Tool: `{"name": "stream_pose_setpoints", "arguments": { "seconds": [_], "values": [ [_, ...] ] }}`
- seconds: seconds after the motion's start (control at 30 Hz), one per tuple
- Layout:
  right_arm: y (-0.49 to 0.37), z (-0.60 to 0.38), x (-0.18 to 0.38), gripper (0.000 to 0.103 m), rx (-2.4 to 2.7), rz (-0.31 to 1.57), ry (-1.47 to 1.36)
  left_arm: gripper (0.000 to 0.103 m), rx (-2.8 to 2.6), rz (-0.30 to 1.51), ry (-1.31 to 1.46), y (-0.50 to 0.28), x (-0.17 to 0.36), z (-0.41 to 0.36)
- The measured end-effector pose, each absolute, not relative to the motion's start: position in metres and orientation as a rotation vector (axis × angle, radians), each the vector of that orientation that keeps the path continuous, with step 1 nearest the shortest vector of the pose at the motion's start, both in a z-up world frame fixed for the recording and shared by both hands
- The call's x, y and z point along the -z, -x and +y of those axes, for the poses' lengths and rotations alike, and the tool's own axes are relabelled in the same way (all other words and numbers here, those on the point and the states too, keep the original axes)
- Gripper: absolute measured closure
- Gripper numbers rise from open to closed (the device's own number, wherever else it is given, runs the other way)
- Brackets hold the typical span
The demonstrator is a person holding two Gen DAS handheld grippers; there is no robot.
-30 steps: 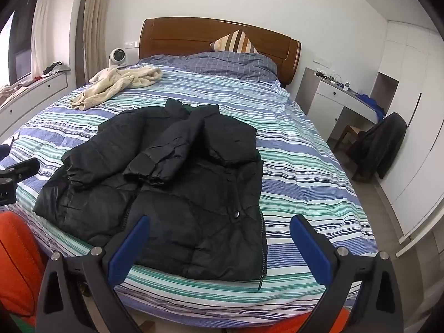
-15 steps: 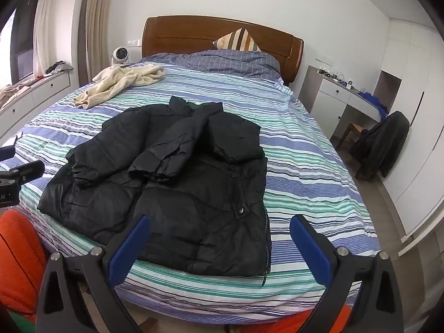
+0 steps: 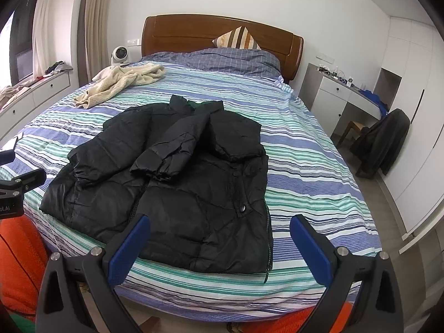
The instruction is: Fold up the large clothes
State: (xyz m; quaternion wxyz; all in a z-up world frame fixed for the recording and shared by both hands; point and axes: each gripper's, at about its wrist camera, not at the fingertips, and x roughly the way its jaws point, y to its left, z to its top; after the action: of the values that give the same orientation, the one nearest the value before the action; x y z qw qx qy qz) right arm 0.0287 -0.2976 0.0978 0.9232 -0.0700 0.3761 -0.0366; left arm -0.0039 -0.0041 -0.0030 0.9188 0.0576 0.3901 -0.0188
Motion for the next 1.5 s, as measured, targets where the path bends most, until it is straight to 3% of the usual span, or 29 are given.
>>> {"name": "stream_pose_setpoints", "arguments": {
  "seconds": [1.5],
  "values": [
    [-0.037,-0.304,-0.085,0.001,0.114,0.846,0.102,0.000,0.028,0.853,-0.092,-0.004,0.016,0.001]
  ]
}}
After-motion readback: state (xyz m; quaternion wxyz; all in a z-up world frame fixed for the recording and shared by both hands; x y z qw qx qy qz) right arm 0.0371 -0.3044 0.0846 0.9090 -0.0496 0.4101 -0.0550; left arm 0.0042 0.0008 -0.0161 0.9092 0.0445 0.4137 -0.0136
